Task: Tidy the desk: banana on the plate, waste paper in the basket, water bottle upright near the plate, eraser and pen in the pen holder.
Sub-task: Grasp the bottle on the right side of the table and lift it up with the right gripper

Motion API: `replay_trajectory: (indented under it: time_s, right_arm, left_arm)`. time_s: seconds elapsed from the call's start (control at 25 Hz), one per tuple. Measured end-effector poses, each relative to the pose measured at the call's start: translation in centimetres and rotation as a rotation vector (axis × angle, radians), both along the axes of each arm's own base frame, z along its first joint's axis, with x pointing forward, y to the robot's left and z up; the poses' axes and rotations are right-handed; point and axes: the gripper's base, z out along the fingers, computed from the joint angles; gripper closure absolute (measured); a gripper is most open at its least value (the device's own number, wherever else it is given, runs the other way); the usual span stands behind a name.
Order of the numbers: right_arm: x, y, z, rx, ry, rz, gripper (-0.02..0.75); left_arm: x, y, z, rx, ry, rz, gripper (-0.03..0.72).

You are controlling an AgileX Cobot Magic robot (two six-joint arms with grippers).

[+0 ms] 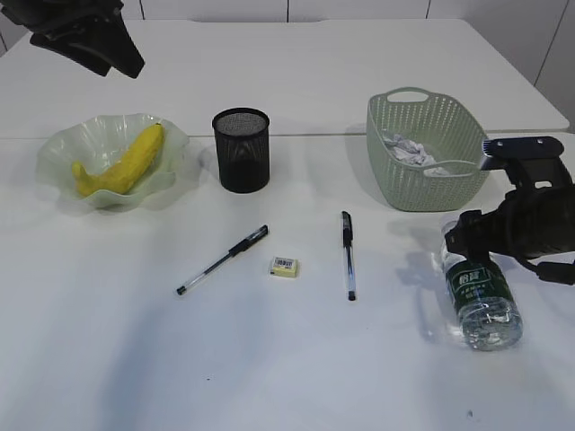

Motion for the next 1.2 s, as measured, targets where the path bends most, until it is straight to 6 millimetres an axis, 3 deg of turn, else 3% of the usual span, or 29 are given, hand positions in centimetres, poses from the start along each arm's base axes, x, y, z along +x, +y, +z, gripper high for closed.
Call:
replay_trajectory:
  time_s: [0.36, 0.8, 1.2]
  right_arm:
    - [0.6, 0.2, -1.6, 0.019, 0.044, -0.003, 0.201]
    - [0.7, 0.2, -1.8, 0.043, 0.056, -0.033, 0.201]
    - [-0.8, 0.2, -3.0, 0.049, 0.113, -0.021, 0.195]
  left_arm:
    - [0.0, 0.0, 0.0, 0.0, 0.001, -0.001, 0.334]
    - [0.0, 0.0, 0.0, 0.0, 0.001, -0.001, 0.339]
    - [0.0, 0.0, 0.0, 0.002, 0.004, -0.002, 0.351]
